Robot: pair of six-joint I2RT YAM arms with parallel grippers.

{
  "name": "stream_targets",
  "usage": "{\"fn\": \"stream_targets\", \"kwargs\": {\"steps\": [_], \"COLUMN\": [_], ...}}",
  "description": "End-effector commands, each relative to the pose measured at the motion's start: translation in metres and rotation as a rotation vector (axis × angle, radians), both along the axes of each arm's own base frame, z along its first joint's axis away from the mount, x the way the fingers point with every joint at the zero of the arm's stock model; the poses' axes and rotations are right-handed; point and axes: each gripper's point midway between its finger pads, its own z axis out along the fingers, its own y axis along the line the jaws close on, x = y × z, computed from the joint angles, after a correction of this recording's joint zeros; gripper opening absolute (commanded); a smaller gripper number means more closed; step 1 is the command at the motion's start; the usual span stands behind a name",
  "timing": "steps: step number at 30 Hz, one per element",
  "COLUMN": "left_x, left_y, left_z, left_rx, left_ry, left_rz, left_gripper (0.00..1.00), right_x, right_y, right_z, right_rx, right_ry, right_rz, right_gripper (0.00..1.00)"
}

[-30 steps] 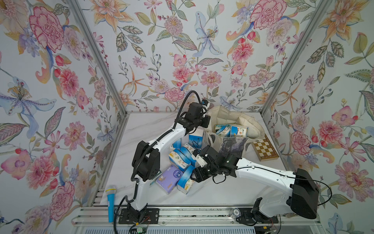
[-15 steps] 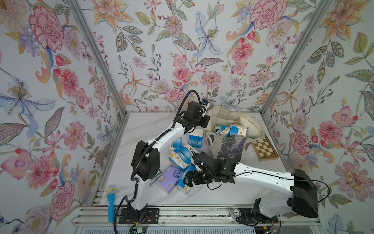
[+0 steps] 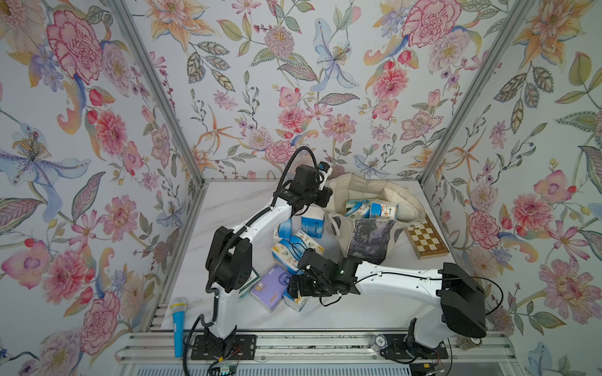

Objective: Put tissues into the canvas bag
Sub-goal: Pick up the pack of facial tissues from the center of the board.

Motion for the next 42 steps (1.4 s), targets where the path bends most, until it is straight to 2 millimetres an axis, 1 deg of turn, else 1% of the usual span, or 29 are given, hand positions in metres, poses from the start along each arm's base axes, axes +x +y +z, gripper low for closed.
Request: {"fn": "stream_targets", "kwargs": {"steps": [1, 5, 9, 12, 14, 17, 20, 25, 28, 35, 37, 42], "left_x": [0.003, 0.003, 0.005, 0.005, 0.006, 0.007, 0.008, 0.009, 0.009, 0.009, 0.009, 0.010], "left_y": [0.014, 0.019, 0.022, 0.022, 0.022, 0.021, 0.020, 0.021, 0.021, 0.020, 0.020, 0.020], "left_z": [0.030, 0.030, 0.027, 0.026, 0.025, 0.024, 0.025, 0.026, 0.026, 0.030, 0.031, 0.032], "left_rx": [-0.032, -0.033, -0.037, -0.041, -0.043, -0.046, -0.047, -0.049, -0.051, -0.060, -0.062, -0.068], "left_ry": [-0.071, -0.073, -0.068, -0.066, -0.064, -0.063, -0.063, -0.066, -0.066, -0.070, -0.071, -0.072], "left_rz": [0.007, 0.010, 0.012, 0.010, 0.008, 0.004, 0.000, 0.001, 0.002, 0.001, 0.002, 0.005], "left_gripper": [0.00, 0.00, 0.00, 0.00, 0.00, 0.00, 0.00, 0.00, 0.00, 0.00, 0.00, 0.00], "right_x": [0.008, 0.010, 0.014, 0.018, 0.020, 0.020, 0.020, 0.019, 0.022, 0.038, 0.039, 0.030], "right_y": [0.011, 0.013, 0.008, 0.008, 0.006, -0.001, -0.016, -0.050, -0.067, -0.100, -0.098, -0.074], "right_z": [0.005, -0.001, -0.011, -0.010, -0.014, -0.021, -0.025, -0.030, -0.031, -0.019, -0.013, 0.004], "right_rx": [0.023, 0.010, -0.008, -0.009, -0.017, -0.037, -0.087, -0.215, -0.271, -0.354, -0.324, -0.246], "right_ry": [-0.025, -0.014, 0.009, -0.001, 0.008, 0.026, 0.028, 0.011, 0.002, -0.049, -0.045, -0.031], "right_rz": [-0.034, -0.038, -0.064, -0.074, -0.077, -0.073, -0.056, -0.016, -0.005, -0.002, 0.008, 0.042], "right_gripper": [0.99, 0.99, 0.99, 0.99, 0.99, 0.99, 0.99, 1.00, 1.00, 1.00, 1.00, 0.99]}}
